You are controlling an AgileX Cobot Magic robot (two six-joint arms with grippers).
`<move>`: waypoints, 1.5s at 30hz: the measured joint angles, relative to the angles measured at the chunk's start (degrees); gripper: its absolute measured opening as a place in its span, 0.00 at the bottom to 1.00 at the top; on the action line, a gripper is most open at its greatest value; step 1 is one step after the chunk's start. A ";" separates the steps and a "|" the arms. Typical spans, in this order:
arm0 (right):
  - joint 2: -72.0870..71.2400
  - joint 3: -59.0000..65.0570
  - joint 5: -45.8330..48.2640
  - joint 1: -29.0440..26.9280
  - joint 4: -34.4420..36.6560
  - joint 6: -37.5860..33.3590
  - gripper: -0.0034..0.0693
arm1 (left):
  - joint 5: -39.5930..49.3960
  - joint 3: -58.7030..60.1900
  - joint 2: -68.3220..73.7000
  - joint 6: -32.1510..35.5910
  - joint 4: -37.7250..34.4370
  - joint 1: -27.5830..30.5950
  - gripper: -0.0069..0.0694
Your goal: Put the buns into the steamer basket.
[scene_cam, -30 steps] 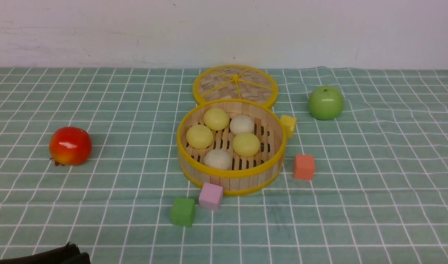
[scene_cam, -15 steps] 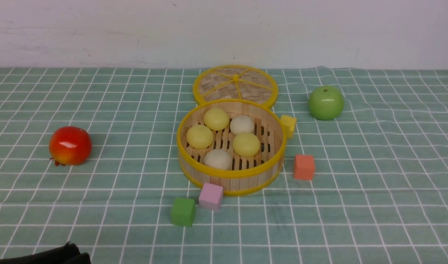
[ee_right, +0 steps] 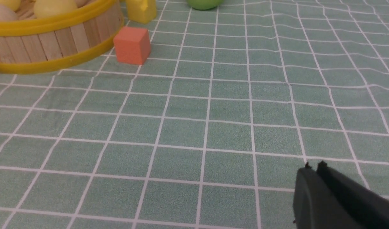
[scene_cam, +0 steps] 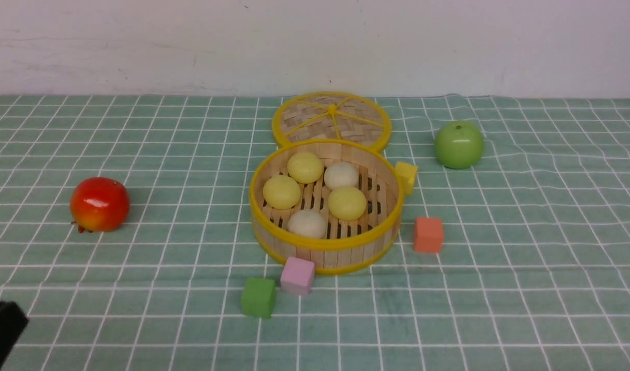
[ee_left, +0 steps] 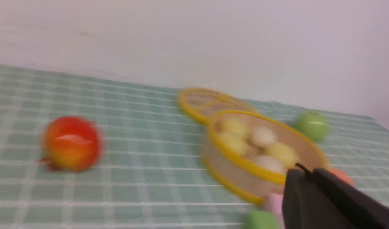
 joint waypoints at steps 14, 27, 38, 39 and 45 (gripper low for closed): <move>-0.06 0.00 0.00 -0.26 0.00 0.00 0.09 | 18.42 6.59 -5.96 -0.01 1.44 10.06 0.07; -0.06 0.00 0.00 -0.26 0.00 0.00 0.11 | 18.37 6.59 -5.96 -0.01 1.44 10.06 0.07; -0.06 0.00 0.00 -0.26 0.00 0.02 0.12 | 18.37 6.59 -5.96 -0.05 1.44 10.06 0.07; -0.06 0.00 0.00 -0.26 0.00 0.02 0.12 | 18.37 6.59 -5.96 -0.05 1.44 10.06 0.07; -0.06 0.00 0.00 -0.26 0.00 0.02 0.12 | 18.37 6.59 -5.96 -0.05 1.44 10.06 0.07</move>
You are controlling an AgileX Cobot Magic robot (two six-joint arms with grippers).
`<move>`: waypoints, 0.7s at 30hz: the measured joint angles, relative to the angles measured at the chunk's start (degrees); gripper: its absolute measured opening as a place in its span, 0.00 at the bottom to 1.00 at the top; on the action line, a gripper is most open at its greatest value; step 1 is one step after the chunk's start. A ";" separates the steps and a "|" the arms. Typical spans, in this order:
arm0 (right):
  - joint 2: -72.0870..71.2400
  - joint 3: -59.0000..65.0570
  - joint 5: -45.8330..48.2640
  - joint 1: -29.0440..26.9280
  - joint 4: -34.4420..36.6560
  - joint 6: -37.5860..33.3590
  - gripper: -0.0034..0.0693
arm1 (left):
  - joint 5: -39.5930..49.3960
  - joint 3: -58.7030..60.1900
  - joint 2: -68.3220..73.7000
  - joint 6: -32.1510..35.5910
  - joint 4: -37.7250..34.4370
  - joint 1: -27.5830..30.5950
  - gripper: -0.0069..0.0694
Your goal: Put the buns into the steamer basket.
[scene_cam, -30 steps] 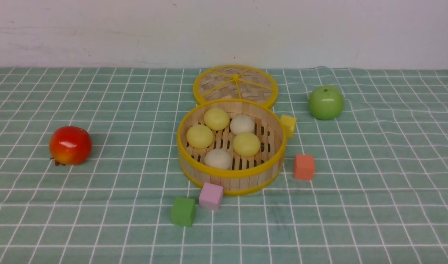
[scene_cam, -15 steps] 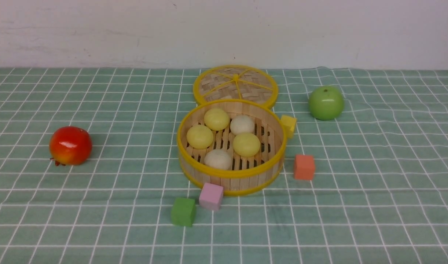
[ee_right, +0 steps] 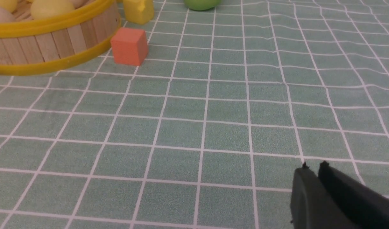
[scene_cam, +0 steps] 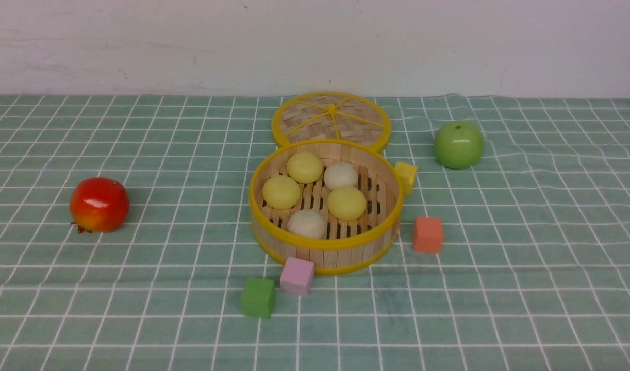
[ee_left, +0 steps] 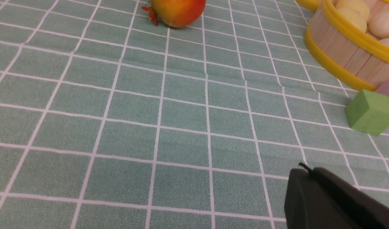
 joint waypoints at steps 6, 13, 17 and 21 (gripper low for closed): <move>0.00 0.00 0.00 0.00 0.00 0.00 0.12 | 0.00 0.00 0.00 0.00 0.00 0.00 0.07; 0.00 0.00 0.00 0.00 0.00 0.00 0.12 | 0.00 0.00 0.00 0.00 0.00 0.00 0.08; 0.00 0.00 0.00 0.00 0.00 0.00 0.12 | 0.00 0.00 0.00 0.00 0.00 0.00 0.08; 0.00 0.00 0.00 0.00 0.00 0.00 0.12 | 0.00 0.00 0.00 0.00 0.00 0.00 0.09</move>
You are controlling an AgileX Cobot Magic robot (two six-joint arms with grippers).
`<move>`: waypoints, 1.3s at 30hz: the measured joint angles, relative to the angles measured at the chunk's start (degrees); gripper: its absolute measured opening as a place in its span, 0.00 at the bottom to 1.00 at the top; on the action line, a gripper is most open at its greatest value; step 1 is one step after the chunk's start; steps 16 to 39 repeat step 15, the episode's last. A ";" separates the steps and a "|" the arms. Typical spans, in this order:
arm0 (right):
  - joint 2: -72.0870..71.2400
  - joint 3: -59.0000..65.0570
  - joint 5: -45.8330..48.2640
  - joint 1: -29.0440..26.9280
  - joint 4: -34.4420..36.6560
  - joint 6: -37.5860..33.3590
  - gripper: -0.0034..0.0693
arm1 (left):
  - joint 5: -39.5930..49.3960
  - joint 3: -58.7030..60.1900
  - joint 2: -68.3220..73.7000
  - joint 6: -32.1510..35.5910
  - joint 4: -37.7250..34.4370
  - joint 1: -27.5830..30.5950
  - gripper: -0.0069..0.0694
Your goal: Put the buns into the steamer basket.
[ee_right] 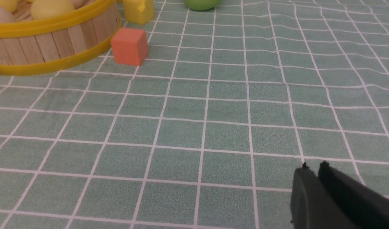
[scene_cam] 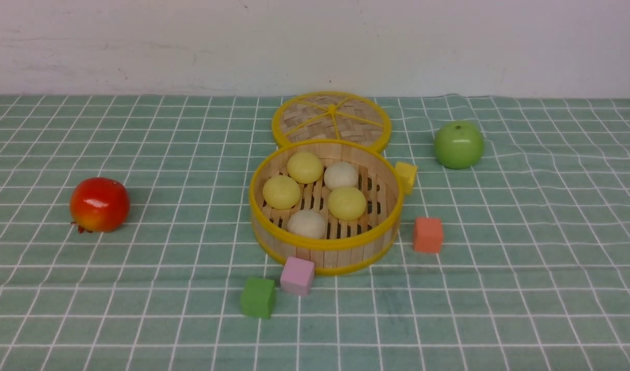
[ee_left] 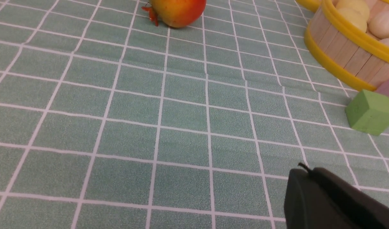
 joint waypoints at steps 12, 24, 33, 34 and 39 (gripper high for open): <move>0.00 0.00 0.00 0.00 0.00 0.06 0.12 | 0.00 0.00 0.00 0.00 0.00 0.00 0.09; 0.00 0.00 0.00 0.00 0.00 0.05 0.12 | 0.00 0.00 0.00 0.00 0.00 0.00 0.10; 0.00 0.00 0.00 0.00 0.00 0.05 0.12 | 0.00 0.00 0.00 0.00 0.00 0.00 0.10; 0.00 0.00 0.00 0.00 0.00 0.05 0.12 | 0.00 0.00 0.00 0.00 0.00 0.00 0.10; 0.00 0.00 0.00 0.00 0.00 0.05 0.12 | 0.00 0.00 0.00 0.00 0.00 0.00 0.10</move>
